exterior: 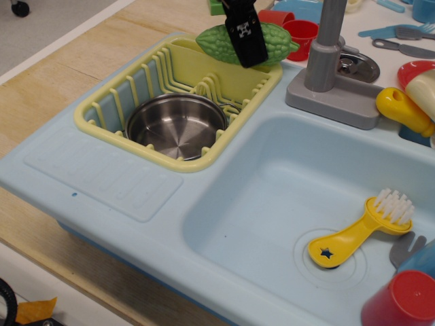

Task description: Put green squash into pot or pan

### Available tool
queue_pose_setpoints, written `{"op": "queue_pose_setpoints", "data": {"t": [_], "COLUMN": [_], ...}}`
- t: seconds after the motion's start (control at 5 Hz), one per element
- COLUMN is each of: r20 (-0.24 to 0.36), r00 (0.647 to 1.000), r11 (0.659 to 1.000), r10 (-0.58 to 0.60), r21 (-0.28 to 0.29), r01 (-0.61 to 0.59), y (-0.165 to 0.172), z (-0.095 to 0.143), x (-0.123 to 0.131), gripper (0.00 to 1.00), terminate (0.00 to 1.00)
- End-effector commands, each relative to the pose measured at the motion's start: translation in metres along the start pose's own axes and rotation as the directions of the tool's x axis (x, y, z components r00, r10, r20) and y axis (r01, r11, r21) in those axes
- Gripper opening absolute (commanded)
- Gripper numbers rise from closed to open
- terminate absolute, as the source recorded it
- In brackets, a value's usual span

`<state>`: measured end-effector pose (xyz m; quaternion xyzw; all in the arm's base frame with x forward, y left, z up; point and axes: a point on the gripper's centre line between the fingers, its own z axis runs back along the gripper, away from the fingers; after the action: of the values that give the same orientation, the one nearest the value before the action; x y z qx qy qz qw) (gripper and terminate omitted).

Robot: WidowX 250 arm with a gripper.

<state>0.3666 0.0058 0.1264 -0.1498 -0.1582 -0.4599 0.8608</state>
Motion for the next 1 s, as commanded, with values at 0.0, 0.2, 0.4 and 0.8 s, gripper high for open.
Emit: {"op": "queue_pose_setpoints", "data": {"t": [0.0,0.2,0.4,0.8], "r20": [-0.006,-0.068,-0.106,-0.084], "r00": [1.000,0.998,0.993,0.946], "r11": [0.999,0.992,0.967,0.901], "r10": [-0.006,0.013,0.045,0.314], "r21": [0.041,0.126,0.255,0.341], "r01": [0.006,-0.005,-0.017,-0.269], "y": [0.004,-0.003,-0.018,-0.058], "z": [0.009,0.027,0.048,0.049], "x": [0.002,0.009,0.014,-0.016], "gripper": [0.00,0.00,0.00,0.00], "terminate": [0.00,0.00,0.00,0.00]}}
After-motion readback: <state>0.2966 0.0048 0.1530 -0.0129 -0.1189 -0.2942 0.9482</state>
